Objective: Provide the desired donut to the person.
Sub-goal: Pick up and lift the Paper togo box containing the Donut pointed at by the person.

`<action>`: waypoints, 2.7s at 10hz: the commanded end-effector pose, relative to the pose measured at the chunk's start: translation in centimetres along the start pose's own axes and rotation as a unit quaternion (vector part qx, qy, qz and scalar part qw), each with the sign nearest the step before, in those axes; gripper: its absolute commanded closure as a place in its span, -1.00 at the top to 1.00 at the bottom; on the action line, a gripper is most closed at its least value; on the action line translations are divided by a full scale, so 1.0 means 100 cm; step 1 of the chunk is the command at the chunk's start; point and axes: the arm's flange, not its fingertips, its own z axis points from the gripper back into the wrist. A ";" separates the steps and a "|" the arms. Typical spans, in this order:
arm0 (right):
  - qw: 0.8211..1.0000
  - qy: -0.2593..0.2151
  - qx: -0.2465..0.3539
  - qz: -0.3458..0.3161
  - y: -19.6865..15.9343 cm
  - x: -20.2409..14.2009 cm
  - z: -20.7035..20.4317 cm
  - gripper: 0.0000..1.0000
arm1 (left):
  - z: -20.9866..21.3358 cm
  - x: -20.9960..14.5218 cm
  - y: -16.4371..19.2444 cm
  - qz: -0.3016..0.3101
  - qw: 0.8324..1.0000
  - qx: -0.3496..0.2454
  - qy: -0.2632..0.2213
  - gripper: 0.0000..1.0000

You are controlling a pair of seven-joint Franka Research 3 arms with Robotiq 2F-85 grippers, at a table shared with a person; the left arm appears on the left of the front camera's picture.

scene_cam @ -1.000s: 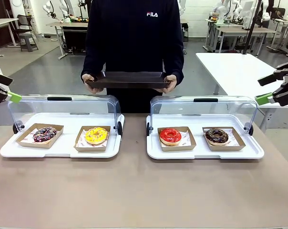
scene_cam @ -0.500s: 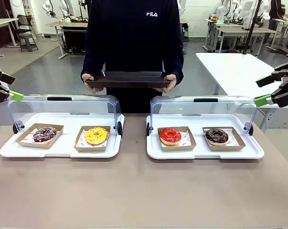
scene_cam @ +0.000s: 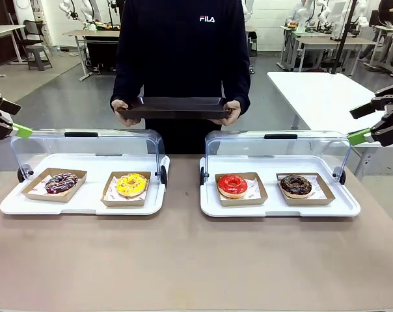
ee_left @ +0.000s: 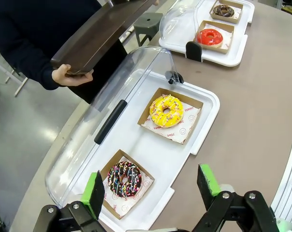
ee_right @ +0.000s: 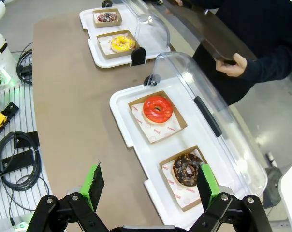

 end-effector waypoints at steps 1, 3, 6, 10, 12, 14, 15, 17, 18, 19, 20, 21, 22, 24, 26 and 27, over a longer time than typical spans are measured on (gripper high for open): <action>1.000 -0.003 -0.002 -0.001 -0.002 0.000 0.000 1.00 | 0.001 0.000 0.000 0.002 1.000 0.002 0.001 1.00; 1.000 -0.003 -0.002 -0.001 -0.002 0.000 0.000 1.00 | 0.001 0.000 0.000 0.002 1.000 0.002 0.001 1.00; 1.000 -0.003 -0.002 -0.001 -0.002 0.000 0.000 1.00 | 0.001 0.000 0.000 0.002 1.000 0.002 0.001 1.00; 1.000 -0.003 -0.002 -0.001 -0.002 0.000 0.000 1.00 | 0.001 0.000 0.000 0.002 1.000 0.002 0.001 1.00; 1.000 -0.003 -0.002 -0.001 -0.002 0.000 0.000 1.00 | 0.001 0.000 0.000 0.002 1.000 0.002 0.001 1.00; 1.000 -0.003 -0.002 -0.001 -0.002 0.000 0.000 1.00 | 0.001 0.000 0.000 0.002 1.000 0.002 0.001 1.00; 1.000 -0.003 -0.002 -0.001 -0.002 0.000 0.000 1.00 | 0.001 0.000 0.000 0.002 1.000 0.002 0.001 1.00; 1.000 -0.003 -0.002 -0.001 -0.002 0.000 0.000 1.00 | 0.001 0.000 0.000 0.002 1.000 0.002 0.001 1.00; 1.000 -0.003 -0.002 -0.001 -0.002 0.000 0.000 1.00 | 0.001 0.000 0.000 0.002 1.000 0.002 0.001 1.00; 1.000 -0.003 -0.002 -0.001 -0.002 0.000 0.000 1.00 | 0.001 0.000 0.000 0.002 1.000 0.002 0.001 1.00; 1.000 -0.003 -0.002 -0.001 -0.002 0.000 0.000 1.00 | 0.001 0.000 0.000 0.002 1.000 0.002 0.001 1.00; 1.000 -0.003 -0.002 -0.001 -0.002 0.000 0.000 1.00 | 0.001 0.000 0.000 0.002 1.000 0.002 0.001 1.00; 1.000 -0.003 -0.002 -0.001 -0.002 0.000 0.000 1.00 | 0.001 0.000 0.000 0.002 1.000 0.002 0.001 1.00; 1.000 -0.003 -0.002 -0.001 -0.002 0.000 0.000 1.00 | 0.001 0.000 0.000 0.002 1.000 0.002 0.001 1.00; 1.000 -0.003 -0.002 -0.001 -0.002 0.000 0.000 1.00 | 0.000 0.000 0.000 0.000 1.000 0.000 0.000 1.00; 1.000 -0.003 -0.002 -0.001 -0.002 0.000 0.000 1.00 | -0.011 -0.003 0.012 -0.005 0.997 -0.019 0.079 1.00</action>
